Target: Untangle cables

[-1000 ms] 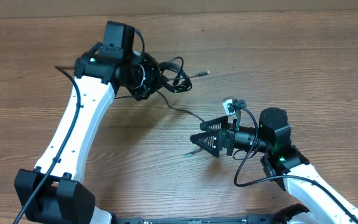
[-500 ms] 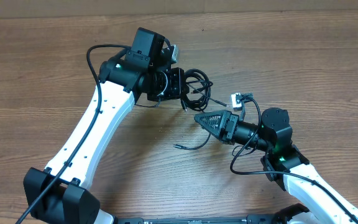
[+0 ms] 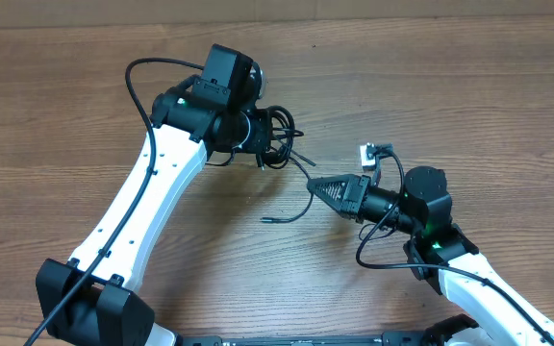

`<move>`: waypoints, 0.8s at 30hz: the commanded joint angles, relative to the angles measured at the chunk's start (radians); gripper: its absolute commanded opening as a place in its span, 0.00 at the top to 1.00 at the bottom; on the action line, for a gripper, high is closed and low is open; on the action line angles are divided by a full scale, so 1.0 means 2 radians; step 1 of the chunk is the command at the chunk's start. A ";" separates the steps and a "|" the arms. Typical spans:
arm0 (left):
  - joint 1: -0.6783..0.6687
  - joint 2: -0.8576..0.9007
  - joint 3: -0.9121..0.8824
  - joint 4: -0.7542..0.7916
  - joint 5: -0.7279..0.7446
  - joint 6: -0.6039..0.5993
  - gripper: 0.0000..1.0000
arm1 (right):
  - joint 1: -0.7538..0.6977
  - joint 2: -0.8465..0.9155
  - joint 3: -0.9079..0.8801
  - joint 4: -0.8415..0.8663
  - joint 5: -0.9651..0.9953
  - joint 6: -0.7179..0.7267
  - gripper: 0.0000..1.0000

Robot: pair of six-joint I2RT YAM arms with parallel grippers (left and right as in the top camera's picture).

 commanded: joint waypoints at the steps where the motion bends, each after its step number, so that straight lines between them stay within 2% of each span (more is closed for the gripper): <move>1: -0.003 -0.009 -0.004 0.002 -0.015 0.032 0.96 | -0.003 -0.001 0.006 0.031 0.004 -0.023 0.96; 6: -0.014 -0.009 -0.010 0.001 -0.005 0.023 0.96 | -0.009 -0.001 0.006 0.051 0.058 -0.113 0.96; 11: -0.032 -0.009 -0.012 -0.004 0.017 -0.003 0.96 | -0.009 -0.001 0.006 0.055 0.135 -0.123 0.96; 15: -0.049 -0.009 -0.012 -0.005 0.017 -0.093 0.96 | -0.007 0.000 0.006 0.056 0.188 -0.117 0.96; 19: -0.064 -0.009 -0.012 -0.008 0.015 -0.143 0.96 | -0.007 0.000 0.006 0.056 0.223 -0.115 0.96; 24: -0.079 -0.009 -0.012 -0.016 0.014 -0.236 0.96 | -0.007 0.000 0.006 0.056 0.253 -0.102 0.96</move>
